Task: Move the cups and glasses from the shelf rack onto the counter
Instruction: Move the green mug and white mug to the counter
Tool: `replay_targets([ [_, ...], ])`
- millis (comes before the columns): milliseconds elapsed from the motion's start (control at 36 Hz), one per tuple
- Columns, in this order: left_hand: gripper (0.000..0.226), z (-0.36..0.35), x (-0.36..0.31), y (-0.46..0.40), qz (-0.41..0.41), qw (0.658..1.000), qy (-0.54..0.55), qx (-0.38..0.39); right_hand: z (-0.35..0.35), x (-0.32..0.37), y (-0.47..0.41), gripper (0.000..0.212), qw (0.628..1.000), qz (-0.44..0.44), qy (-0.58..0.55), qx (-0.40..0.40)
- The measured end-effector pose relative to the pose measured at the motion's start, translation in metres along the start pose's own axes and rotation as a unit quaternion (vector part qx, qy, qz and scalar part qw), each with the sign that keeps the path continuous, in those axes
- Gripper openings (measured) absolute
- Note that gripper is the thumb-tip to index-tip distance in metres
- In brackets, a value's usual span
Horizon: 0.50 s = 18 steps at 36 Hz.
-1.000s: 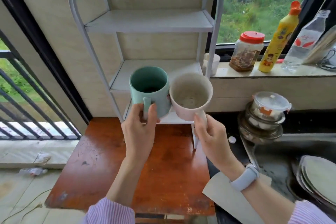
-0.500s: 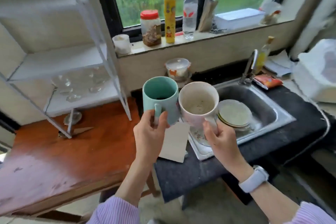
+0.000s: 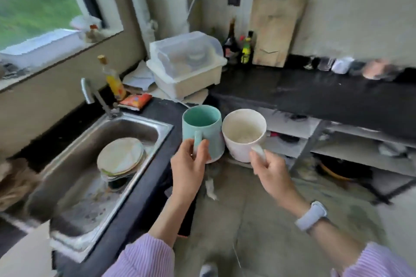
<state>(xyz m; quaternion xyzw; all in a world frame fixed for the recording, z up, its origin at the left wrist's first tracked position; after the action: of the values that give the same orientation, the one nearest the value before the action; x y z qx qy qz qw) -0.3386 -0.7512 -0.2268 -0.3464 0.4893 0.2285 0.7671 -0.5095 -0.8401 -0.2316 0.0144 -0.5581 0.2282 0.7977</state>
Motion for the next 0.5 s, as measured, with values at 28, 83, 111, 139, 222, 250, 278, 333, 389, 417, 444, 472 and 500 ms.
replay_targets([
  [28,0.030,-0.021,-0.003,-0.006,-0.004,1.000,0.002,0.020,0.014,-0.009,-0.005,0.043,1.000,-0.013,0.000,-0.009],
  [83,0.030,-0.063,-0.009,-0.019,-0.016,0.998,0.007,0.059,0.041,-0.026,-0.016,0.044,0.999,-0.035,0.005,-0.033],
  [111,0.029,-0.083,-0.012,-0.024,-0.022,0.997,0.011,0.077,0.054,-0.034,-0.022,0.043,0.998,-0.044,0.011,-0.050],
  [139,0.029,-0.103,-0.015,-0.030,-0.027,0.995,0.017,0.094,0.068,-0.042,-0.028,0.042,0.996,-0.053,0.015,-0.068],
  [222,0.029,-0.163,-0.023,-0.049,-0.041,0.988,0.042,0.139,0.104,-0.065,-0.049,0.040,0.990,-0.076,0.026,-0.113],
  [250,0.030,-0.183,-0.025,-0.056,-0.046,0.986,0.046,0.152,0.114,-0.072,-0.057,0.039,0.988,-0.081,0.030,-0.125],
  [278,0.030,-0.202,-0.027,-0.064,-0.050,0.984,0.051,0.166,0.125,-0.080,-0.066,0.039,0.986,-0.085,0.035,-0.138],
  [333,0.029,-0.242,-0.030,-0.081,-0.052,0.977,0.066,0.195,0.145,-0.096,-0.087,0.042,0.982,-0.091,0.046,-0.161],
  [389,0.029,-0.281,-0.032,-0.100,-0.061,0.971,0.076,0.218,0.163,-0.113,-0.112,0.043,0.977,-0.102,0.052,-0.178],
  [417,0.029,-0.300,-0.033,-0.110,-0.063,0.968,0.080,0.228,0.170,-0.122,-0.126,0.043,0.975,-0.108,0.055,-0.183],
  [444,0.030,-0.318,-0.034,-0.121,-0.062,0.966,0.086,0.237,0.178,-0.130,-0.142,0.042,0.974,-0.115,0.060,-0.187],
  [472,0.030,-0.335,-0.034,-0.132,-0.058,0.964,0.092,0.244,0.185,-0.138,-0.158,0.041,0.972,-0.125,0.062,-0.189],
  [500,0.030,-0.351,-0.034,-0.143,-0.055,0.962,0.096,0.251,0.192,-0.146,-0.174,0.039,0.971,-0.134,0.062,-0.190],
])
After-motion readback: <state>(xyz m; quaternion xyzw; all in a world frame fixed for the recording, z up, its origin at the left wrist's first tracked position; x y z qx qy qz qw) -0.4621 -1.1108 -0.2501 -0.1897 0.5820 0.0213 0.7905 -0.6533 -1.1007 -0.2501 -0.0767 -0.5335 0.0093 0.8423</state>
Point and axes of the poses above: each hand's wrist, its own y-axis away from the middle knuckle, its own z-axis out of the back of the hand, x = y × z, the point moved 4 cm from there along -y, towards the middle knuckle
